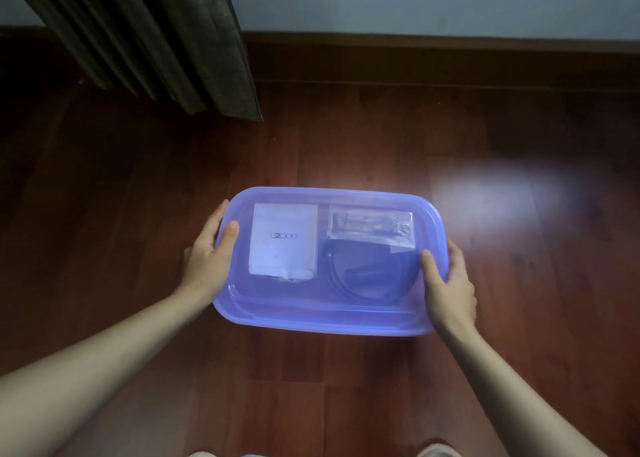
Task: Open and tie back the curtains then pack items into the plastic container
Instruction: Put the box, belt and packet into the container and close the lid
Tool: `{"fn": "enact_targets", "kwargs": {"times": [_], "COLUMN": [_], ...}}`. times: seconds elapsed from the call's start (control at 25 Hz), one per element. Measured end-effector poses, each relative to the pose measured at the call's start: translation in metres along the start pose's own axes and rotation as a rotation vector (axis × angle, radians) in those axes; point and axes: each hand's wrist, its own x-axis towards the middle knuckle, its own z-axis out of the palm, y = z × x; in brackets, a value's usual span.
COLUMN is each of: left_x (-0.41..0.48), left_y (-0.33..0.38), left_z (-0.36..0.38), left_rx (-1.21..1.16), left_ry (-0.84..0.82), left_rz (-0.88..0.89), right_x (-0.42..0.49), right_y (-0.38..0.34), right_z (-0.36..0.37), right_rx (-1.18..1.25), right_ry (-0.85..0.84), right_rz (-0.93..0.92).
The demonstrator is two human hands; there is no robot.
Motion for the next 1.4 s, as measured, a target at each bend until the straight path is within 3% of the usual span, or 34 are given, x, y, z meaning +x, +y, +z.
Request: {"fn": "enact_targets", "kwargs": {"times": [0.08,0.2,0.28,0.48,0.76,0.88,1.04,1.2,1.4], "left_x": [0.013,0.030,0.035,0.042,0.028,-0.010,-0.044,-0.012,0.012], "left_y": [0.007,0.024,0.033,0.037,0.034,0.009,-0.010,-0.001,0.009], "left_z": [-0.005,-0.005,0.004,0.013,-0.007,-0.009,0.003,-0.023,-0.111], "left_rx": [-0.041,-0.180,-0.219,-0.226,-0.152,-0.188,-0.294,-0.319,-0.377], "left_ry": [-0.016,-0.214,-0.248,-0.142,-0.205,-0.131,-0.028,0.093,0.218], "left_rz": [-0.086,-0.165,-0.205,-0.146,-0.203,-0.218,-0.250,-0.177,-0.177], "right_x": [0.019,0.054,0.071,0.078,0.068,0.040,-0.004,0.005,0.007], "right_y": [-0.001,-0.010,-0.013,-0.014,-0.008,0.022,0.043,0.002,-0.088], "right_z": [-0.005,-0.011,-0.005,0.007,-0.007,-0.022,-0.005,0.021,0.073], "right_rx": [0.126,0.202,0.214,0.126,0.047,0.003,0.207,0.287,0.259], "right_ry": [-0.111,-0.198,-0.245,-0.100,-0.155,-0.238,-0.249,-0.276,-0.415], "right_rz": [0.044,0.101,0.093,0.007,-0.052,0.053,0.025,-0.018,-0.109]}}
